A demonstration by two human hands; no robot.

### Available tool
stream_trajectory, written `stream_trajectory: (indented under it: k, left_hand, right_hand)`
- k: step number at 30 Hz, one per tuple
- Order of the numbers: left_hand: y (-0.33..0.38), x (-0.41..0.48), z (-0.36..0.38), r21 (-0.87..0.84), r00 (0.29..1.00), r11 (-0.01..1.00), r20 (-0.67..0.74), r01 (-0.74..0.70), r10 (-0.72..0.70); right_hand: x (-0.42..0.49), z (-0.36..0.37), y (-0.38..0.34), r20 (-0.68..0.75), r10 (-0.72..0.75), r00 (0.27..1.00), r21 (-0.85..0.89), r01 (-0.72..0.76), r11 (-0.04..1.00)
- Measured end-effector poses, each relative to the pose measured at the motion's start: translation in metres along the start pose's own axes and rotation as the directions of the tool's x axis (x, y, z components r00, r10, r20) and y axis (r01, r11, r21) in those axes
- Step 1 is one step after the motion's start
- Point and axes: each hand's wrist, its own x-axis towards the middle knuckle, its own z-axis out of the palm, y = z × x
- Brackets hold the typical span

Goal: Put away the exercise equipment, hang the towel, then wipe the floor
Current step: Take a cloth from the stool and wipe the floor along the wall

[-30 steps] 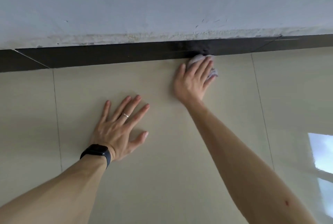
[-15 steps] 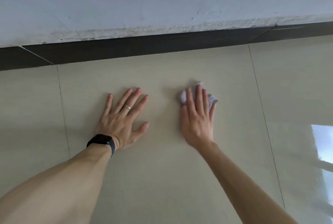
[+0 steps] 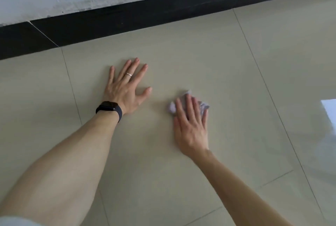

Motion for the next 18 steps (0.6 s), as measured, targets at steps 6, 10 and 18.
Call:
stream_trajectory:
  k: [6,10,18]
  left_hand:
    - [0.029,-0.07,-0.003,-0.055,0.99,0.993,-0.096,0.102,-0.106]
    - [0.064,-0.177,0.009,-0.078,0.996,0.993,-0.023,0.089,-0.091]
    - [0.058,-0.233,0.034,-0.08,0.992,0.996,0.125,0.041,-0.031]
  right_hand:
    - [-0.072,-0.016,0.043,0.241,-0.516,0.822,-0.105,0.551,0.828]
    - [-0.087,-0.035,0.066,0.041,0.522,0.852,0.072,-0.524,0.849]
    - [-0.254,0.022,-0.025,0.185,-0.25,0.951,-0.079,0.268,0.96]
